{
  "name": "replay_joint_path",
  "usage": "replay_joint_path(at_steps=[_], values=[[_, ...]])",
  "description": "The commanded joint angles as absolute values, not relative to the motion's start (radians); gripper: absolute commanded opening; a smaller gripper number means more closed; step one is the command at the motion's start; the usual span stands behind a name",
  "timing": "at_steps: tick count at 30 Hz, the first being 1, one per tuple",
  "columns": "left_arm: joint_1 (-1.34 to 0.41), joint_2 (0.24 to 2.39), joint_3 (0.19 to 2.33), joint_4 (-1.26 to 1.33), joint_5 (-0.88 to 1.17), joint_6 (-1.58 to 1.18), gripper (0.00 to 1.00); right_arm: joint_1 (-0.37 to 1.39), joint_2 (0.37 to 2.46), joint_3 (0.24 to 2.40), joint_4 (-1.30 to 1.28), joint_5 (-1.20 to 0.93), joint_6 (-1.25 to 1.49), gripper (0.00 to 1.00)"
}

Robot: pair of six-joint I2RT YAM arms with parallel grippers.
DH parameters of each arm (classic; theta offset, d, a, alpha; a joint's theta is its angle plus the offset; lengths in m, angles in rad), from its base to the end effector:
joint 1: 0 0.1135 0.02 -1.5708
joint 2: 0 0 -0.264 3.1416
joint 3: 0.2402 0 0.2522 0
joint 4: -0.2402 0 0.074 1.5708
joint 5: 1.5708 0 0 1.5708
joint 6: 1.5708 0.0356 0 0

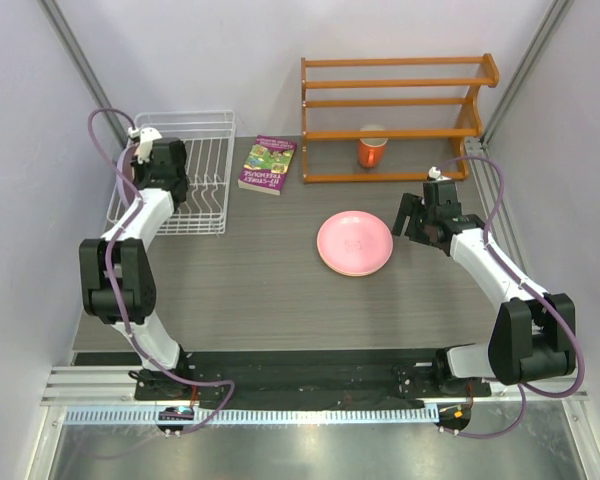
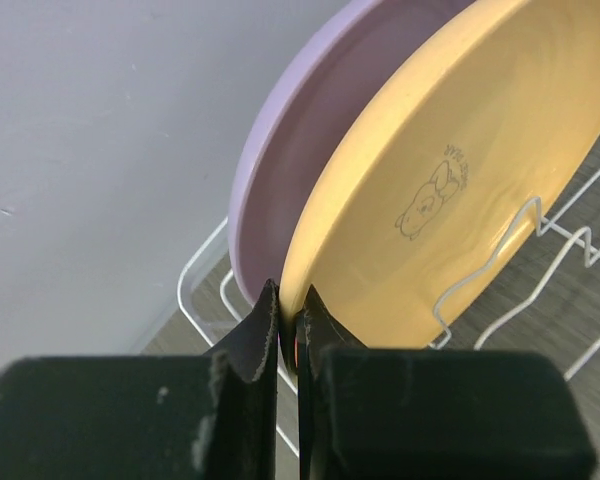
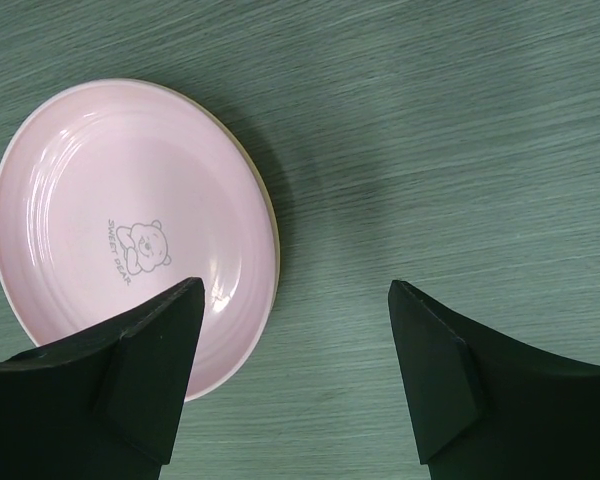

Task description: Unload the plates from the dish rack

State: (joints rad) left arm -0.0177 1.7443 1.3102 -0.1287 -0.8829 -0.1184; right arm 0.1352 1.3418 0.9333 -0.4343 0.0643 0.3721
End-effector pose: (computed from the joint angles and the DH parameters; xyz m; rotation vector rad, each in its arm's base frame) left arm 0.3952 0.0205 0.2734 -0.6050 1.9198 0.8453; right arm 0.2793 0.0357 0.2466 0.3151 2.3966 0.1558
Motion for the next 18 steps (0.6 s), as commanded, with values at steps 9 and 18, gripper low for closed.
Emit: replay_joint_path(at_steps=[9, 18], values=[[-0.114, 1.526, 1.307, 0.147, -1.105, 0.135, 0.00, 0.132, 1.287, 0.928, -0.408, 0.048, 0.377, 0.80], [-0.115, 1.566, 1.293, 0.144, -1.117, 0.124, 0.00, 0.130, 1.269, 0.914, -0.413, 0.054, 0.376, 0.81]])
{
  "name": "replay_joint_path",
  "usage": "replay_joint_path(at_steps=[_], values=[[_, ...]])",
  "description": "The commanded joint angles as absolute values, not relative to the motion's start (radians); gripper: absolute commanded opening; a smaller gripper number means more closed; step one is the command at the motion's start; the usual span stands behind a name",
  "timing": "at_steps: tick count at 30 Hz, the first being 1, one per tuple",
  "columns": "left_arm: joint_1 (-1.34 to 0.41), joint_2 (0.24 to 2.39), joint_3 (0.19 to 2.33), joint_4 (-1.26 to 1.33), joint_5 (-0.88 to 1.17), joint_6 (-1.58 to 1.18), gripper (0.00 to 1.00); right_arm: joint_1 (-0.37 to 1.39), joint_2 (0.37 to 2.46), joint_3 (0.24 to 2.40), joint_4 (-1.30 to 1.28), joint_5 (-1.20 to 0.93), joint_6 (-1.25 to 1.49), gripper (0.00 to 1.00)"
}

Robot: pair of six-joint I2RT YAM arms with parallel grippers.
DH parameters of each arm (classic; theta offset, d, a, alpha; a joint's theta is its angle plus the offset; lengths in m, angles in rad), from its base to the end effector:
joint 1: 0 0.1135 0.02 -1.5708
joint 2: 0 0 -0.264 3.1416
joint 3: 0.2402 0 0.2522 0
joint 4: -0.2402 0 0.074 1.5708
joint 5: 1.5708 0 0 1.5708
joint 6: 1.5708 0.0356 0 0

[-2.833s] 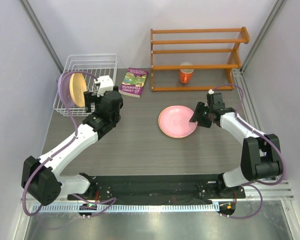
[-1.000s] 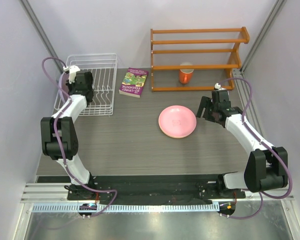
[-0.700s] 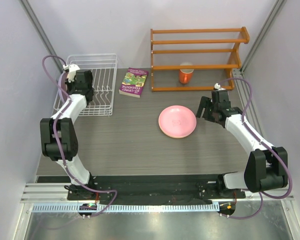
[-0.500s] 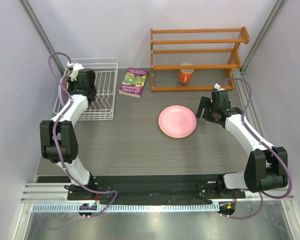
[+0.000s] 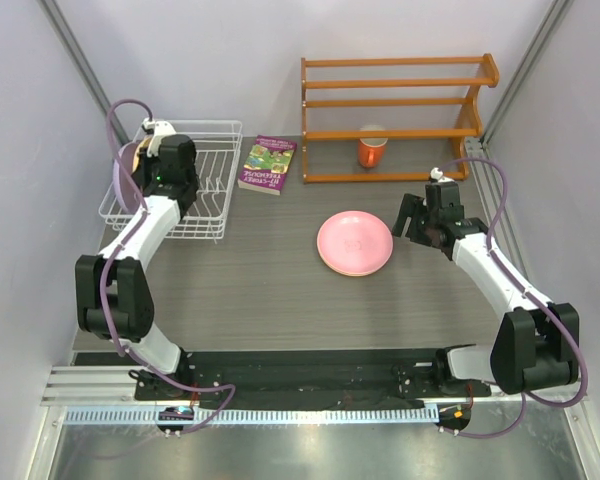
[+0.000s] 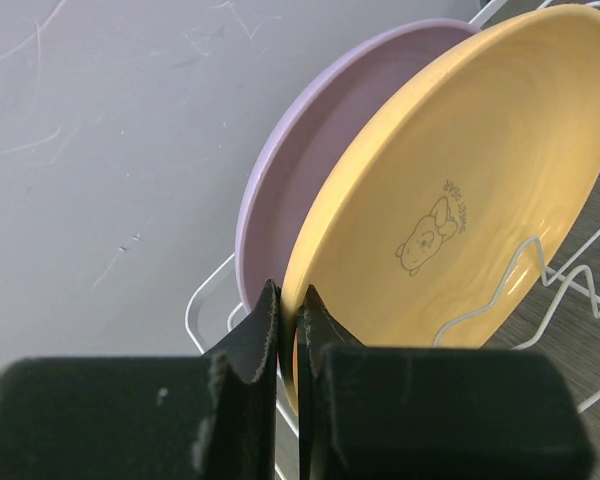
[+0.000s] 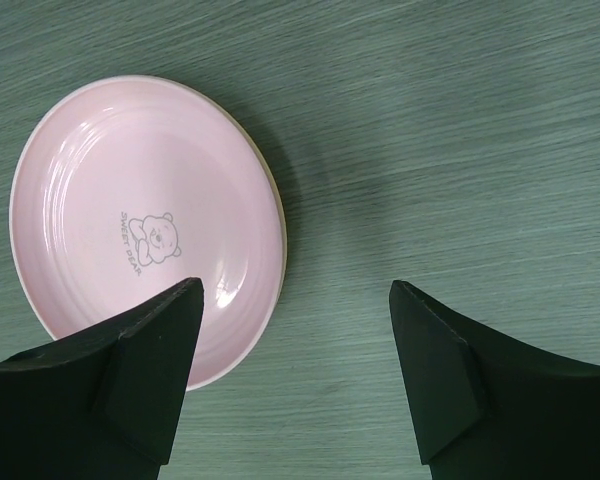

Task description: Unload the plates from the dish rack

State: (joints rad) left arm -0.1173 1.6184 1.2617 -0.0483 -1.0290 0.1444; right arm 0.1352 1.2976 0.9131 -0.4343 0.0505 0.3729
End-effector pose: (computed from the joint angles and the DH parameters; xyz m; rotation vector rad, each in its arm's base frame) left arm 0.3690 -0.0128 0.3115 -0.4250 1.8495 1.0210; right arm 0.2709 0.0350 0.2514 0.3078 2.3759 0.1791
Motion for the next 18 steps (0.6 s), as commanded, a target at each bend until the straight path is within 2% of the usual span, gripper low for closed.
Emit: replay_joint_path(at_steps=[1, 13, 18], values=[[-0.115, 1.574, 1.293, 0.138, -1.118, 0.114, 0.00, 0.133, 1.267, 0.913, -0.411, 0.052, 0.376, 0.81], [-0.117, 1.698, 1.301, 0.078, -1.135, 0.058, 0.00, 0.132, 1.282, 0.907, -0.413, 0.072, 0.368, 0.80], [-0.136, 1.652, 1.342, 0.025, -1.094, 0.029, 0.00, 0.132, 1.281, 0.925, -0.419, 0.080, 0.359, 0.80]])
